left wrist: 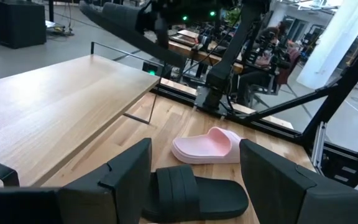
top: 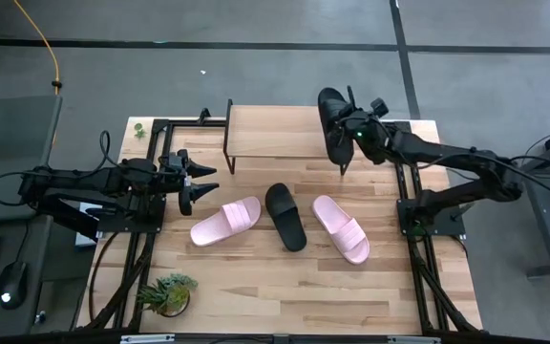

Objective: Pick and place slides into the shelf
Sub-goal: Put the bottom black slide on the shelf

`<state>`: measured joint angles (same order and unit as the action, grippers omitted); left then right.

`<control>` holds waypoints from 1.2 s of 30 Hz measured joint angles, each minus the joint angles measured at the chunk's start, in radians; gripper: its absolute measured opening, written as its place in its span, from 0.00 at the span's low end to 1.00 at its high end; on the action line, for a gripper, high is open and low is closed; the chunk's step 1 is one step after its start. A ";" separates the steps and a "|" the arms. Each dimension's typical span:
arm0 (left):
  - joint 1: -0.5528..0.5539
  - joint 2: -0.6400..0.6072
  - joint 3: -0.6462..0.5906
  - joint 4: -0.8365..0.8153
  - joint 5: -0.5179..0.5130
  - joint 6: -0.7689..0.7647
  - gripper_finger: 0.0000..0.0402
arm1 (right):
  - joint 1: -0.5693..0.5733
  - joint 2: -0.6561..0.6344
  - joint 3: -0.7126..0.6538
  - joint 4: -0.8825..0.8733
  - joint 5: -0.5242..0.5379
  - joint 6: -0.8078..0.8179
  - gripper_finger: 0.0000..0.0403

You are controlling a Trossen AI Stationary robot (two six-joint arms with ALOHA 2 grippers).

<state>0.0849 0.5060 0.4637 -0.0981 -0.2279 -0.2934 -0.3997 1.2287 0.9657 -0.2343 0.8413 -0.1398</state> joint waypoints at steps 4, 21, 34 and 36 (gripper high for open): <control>0.000 0.000 0.000 0.000 0.000 0.000 0.56 | -0.025 0.024 0.000 0.015 -0.008 0.003 0.00; 0.000 0.000 0.000 -0.001 0.001 0.000 0.56 | -0.026 0.088 0.002 0.029 -0.010 0.011 0.00; 0.000 0.000 0.000 -0.001 0.003 0.000 0.56 | -0.026 0.165 0.002 0.077 0.044 -0.042 0.00; 0.000 0.000 0.000 -0.001 0.003 0.000 0.56 | -0.026 0.163 0.002 0.079 0.046 -0.059 0.00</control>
<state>0.0849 0.5063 0.4637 -0.0994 -0.2246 -0.2935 -0.4259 1.3918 0.9676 -0.1555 0.8877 -0.1986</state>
